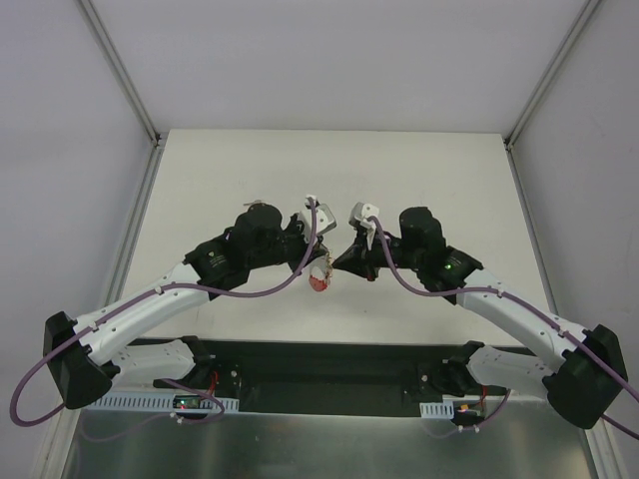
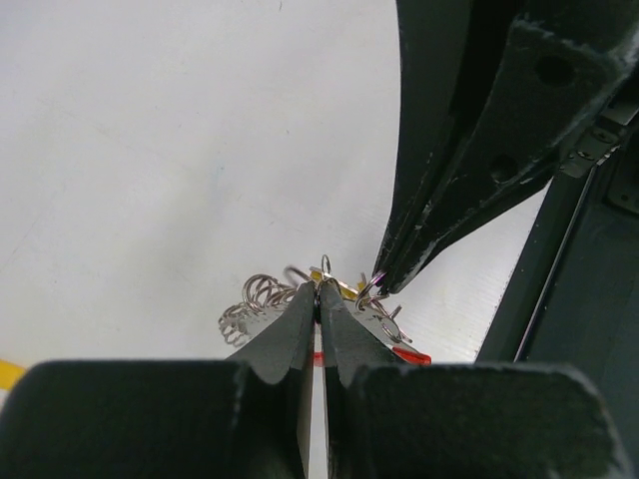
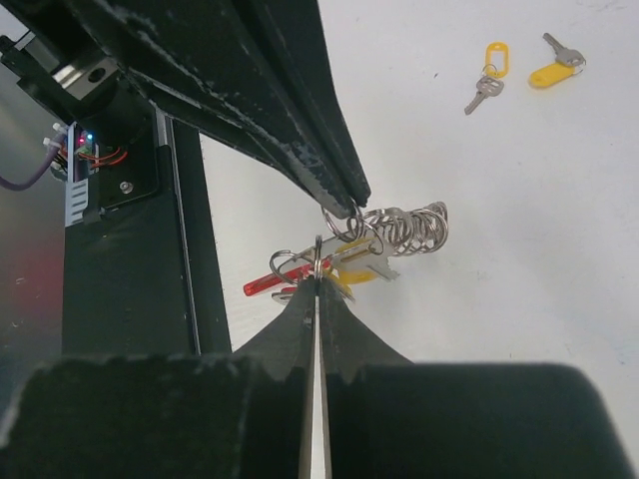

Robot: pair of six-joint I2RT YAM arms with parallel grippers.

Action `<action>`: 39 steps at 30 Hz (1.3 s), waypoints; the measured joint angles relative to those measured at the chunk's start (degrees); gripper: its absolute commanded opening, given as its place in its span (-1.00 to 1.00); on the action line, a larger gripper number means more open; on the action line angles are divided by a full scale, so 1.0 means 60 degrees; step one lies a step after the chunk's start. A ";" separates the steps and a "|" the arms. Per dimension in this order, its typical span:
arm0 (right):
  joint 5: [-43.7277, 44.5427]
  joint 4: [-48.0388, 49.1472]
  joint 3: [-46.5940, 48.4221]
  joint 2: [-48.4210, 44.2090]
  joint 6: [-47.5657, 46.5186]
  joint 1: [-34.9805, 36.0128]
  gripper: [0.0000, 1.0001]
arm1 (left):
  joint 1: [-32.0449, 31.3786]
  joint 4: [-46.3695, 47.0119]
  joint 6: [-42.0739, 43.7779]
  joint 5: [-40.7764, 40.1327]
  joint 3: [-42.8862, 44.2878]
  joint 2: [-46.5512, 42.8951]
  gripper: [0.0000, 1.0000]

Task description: Put the keys on the keyring

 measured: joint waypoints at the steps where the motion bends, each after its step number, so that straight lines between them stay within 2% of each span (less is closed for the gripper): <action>1: 0.0000 -0.0117 0.0066 -0.0004 -0.0106 0.0025 -0.97 | 0.0036 0.0004 -0.0051 -0.0004 0.0000 0.0000 -1.00; 3: 0.0004 -0.0393 0.0215 -0.0004 -0.0361 0.0117 -0.95 | 0.0055 0.0000 -0.0142 -0.0022 0.0000 0.0000 -1.00; 5: 0.0007 -0.0736 0.0404 -0.0004 -0.0648 0.0291 -0.78 | 0.0055 0.0007 -0.0237 -0.0033 0.0000 0.0007 -1.00; 8: -0.0004 -0.1315 0.0743 0.0044 -0.1078 0.0641 -0.43 | 0.0055 0.0011 -0.0299 -0.0040 0.0000 0.0029 -1.00; 9: -0.0033 -0.1559 0.0878 0.0084 -0.1242 0.0809 -0.22 | 0.0058 0.0029 -0.0295 -0.0076 0.0000 0.0044 -1.00; 10: -0.0058 -0.1778 0.0987 0.0135 -0.1341 0.0940 -0.17 | 0.0087 0.0033 -0.0295 -0.0138 0.0000 0.0055 -1.00; 14: -0.0138 -0.2728 0.1501 0.0419 -0.1832 0.1373 -0.14 | 0.0178 0.0080 -0.0259 -0.0171 0.0000 0.0087 -1.00; 19: 0.0372 -0.2911 0.1475 0.0302 -0.1585 0.1042 -0.14 | 0.0178 0.0255 0.0073 -0.0018 -0.0069 0.0066 -1.00; 26: 0.0430 -0.1763 0.0841 -0.0423 -0.0783 -0.0444 -0.13 | 0.0178 0.0364 0.0903 0.0678 -0.0514 -0.0131 -1.00; 32: 0.0095 -0.0900 0.0838 -0.0237 -0.0725 -0.0568 -0.13 | 0.0178 0.0393 0.1450 0.1399 -0.0583 -0.0379 -1.00; 39: -0.0506 -0.0663 0.0841 0.0335 -0.0845 -0.0576 -0.14 | 0.0178 0.0430 0.1789 0.1814 -0.0627 -0.0535 -1.00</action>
